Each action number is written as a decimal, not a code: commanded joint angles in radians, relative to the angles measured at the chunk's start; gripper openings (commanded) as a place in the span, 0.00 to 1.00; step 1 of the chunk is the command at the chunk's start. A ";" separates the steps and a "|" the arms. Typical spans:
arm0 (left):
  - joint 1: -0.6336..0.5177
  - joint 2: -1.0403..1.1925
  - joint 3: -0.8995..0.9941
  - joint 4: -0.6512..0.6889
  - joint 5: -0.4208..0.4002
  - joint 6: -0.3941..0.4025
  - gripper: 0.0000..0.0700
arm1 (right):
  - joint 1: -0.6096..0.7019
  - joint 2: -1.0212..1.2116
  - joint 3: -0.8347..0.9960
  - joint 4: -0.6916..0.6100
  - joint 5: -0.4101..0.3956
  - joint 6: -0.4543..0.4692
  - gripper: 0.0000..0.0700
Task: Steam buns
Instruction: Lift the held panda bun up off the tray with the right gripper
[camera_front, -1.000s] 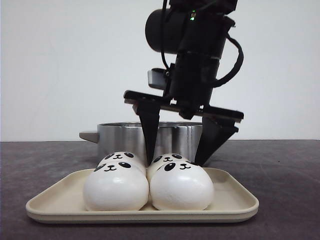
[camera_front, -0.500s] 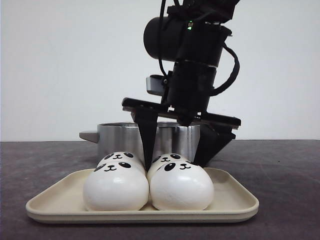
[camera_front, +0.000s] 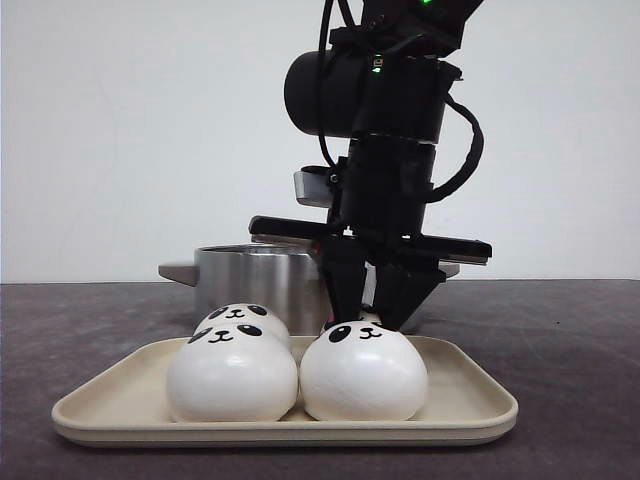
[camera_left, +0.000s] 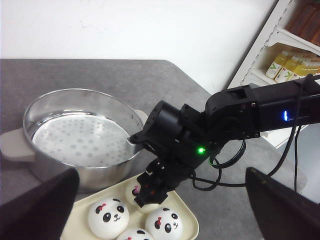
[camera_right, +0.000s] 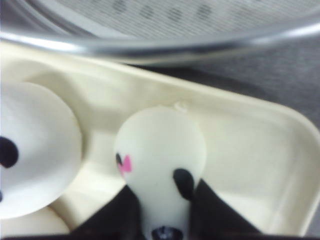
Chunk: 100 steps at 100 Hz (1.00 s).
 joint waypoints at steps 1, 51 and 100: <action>-0.005 0.003 0.011 0.009 -0.004 0.010 0.97 | 0.012 0.002 0.015 -0.019 0.015 0.000 0.00; -0.005 0.004 0.011 0.010 -0.020 0.011 0.97 | 0.086 -0.388 0.163 -0.029 0.030 -0.117 0.00; -0.005 0.004 0.011 0.016 -0.026 0.011 0.97 | -0.068 -0.191 0.587 -0.052 0.065 -0.256 0.00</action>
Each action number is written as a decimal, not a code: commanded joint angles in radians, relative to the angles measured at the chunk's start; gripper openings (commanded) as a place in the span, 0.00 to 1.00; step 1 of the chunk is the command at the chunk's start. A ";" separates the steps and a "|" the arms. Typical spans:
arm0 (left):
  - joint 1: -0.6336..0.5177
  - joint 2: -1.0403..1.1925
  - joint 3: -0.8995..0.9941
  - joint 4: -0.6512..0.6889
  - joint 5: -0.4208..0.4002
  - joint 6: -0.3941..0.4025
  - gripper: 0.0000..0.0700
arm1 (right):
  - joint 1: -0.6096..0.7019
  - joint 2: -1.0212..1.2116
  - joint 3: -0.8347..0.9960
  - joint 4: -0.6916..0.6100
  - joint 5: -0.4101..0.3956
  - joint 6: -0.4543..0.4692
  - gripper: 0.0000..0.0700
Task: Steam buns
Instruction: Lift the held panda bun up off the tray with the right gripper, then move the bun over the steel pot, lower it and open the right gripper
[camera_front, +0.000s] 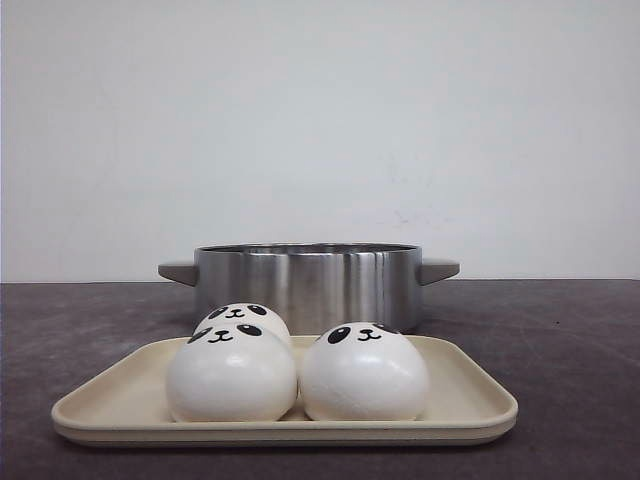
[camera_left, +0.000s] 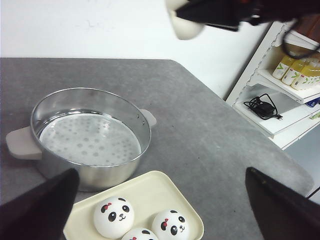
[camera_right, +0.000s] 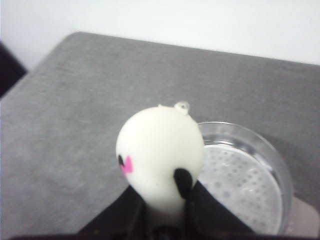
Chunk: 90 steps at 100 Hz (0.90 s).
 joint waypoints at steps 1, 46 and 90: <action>-0.005 0.004 0.011 0.015 -0.003 0.011 0.97 | -0.008 0.061 0.018 -0.001 0.001 -0.027 0.00; -0.005 0.004 0.011 0.007 -0.003 0.010 0.97 | -0.102 0.409 0.018 0.031 0.008 -0.042 0.00; -0.005 0.004 0.011 0.006 -0.003 0.010 0.97 | -0.129 0.574 0.018 0.104 0.062 -0.062 0.00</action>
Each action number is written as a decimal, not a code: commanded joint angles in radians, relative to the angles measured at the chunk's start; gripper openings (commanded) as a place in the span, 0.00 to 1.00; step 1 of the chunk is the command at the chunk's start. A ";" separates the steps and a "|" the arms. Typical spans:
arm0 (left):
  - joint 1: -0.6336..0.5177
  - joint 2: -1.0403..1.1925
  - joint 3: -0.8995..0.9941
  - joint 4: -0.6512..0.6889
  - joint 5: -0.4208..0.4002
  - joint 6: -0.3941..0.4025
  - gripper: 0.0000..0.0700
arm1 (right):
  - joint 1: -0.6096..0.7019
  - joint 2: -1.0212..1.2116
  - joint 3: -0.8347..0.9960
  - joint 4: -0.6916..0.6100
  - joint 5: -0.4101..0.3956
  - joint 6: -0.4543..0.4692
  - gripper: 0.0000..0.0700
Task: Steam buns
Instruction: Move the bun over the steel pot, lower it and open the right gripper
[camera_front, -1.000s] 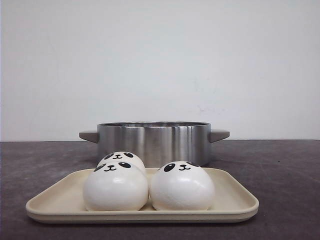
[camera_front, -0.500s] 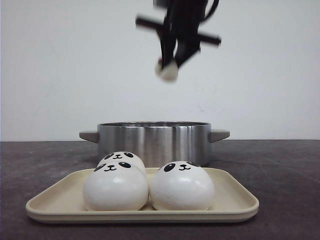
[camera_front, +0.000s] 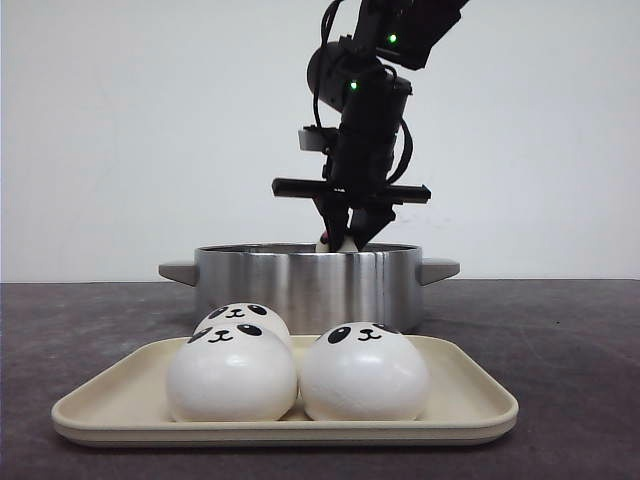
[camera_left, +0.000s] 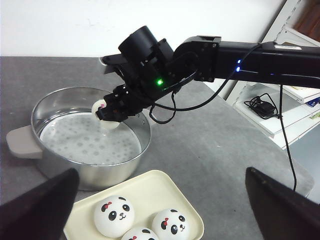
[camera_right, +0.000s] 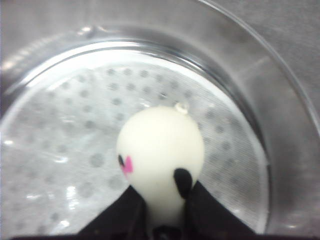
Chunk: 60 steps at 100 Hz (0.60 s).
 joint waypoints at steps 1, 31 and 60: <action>-0.005 0.004 0.011 0.010 -0.003 0.010 0.97 | 0.003 0.035 0.019 0.010 0.009 -0.011 0.00; -0.005 0.004 0.011 0.010 -0.006 0.011 0.97 | -0.007 0.042 0.019 0.018 0.029 -0.011 0.33; -0.005 0.004 0.011 0.001 -0.006 0.011 0.97 | -0.009 0.042 0.019 0.005 0.029 -0.011 0.55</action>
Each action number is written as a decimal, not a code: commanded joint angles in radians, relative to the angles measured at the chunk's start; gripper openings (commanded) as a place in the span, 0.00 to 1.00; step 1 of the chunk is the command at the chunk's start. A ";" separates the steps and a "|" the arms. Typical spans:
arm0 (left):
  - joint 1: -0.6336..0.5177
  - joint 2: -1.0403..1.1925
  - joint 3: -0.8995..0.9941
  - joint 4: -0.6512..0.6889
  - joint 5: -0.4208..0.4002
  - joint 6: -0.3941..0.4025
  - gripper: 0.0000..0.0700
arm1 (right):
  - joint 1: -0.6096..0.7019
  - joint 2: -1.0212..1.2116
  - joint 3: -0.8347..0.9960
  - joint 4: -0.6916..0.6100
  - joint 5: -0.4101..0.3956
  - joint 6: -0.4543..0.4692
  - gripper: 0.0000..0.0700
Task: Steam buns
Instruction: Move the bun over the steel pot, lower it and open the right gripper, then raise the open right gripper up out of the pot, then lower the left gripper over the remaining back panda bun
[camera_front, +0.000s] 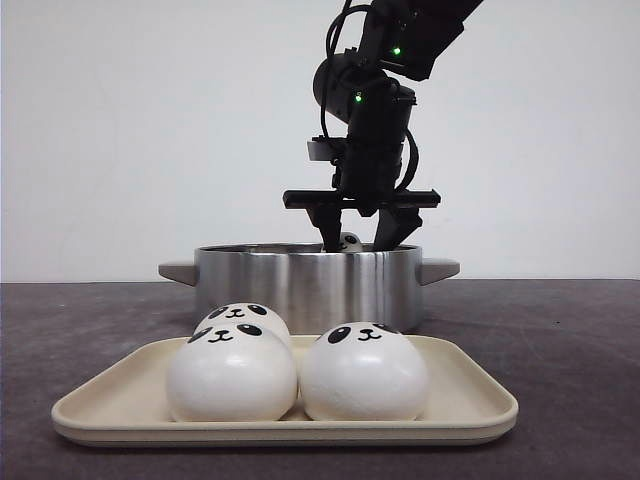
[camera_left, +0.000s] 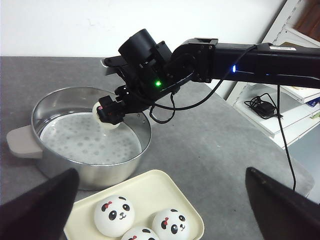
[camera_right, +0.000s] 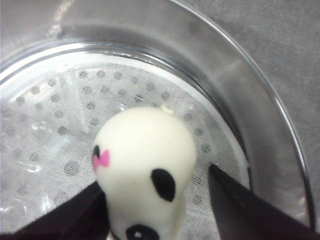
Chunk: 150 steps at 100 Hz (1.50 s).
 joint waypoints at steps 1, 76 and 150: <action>-0.005 0.004 0.011 0.003 -0.005 0.011 0.97 | 0.005 0.031 0.019 -0.001 0.004 -0.011 0.55; -0.005 0.004 0.011 -0.047 -0.005 0.009 0.97 | 0.007 -0.033 0.024 -0.104 -0.029 -0.005 0.43; -0.040 0.389 0.011 -0.114 -0.032 -0.105 0.90 | 0.396 -0.856 0.024 -0.171 0.175 -0.082 0.02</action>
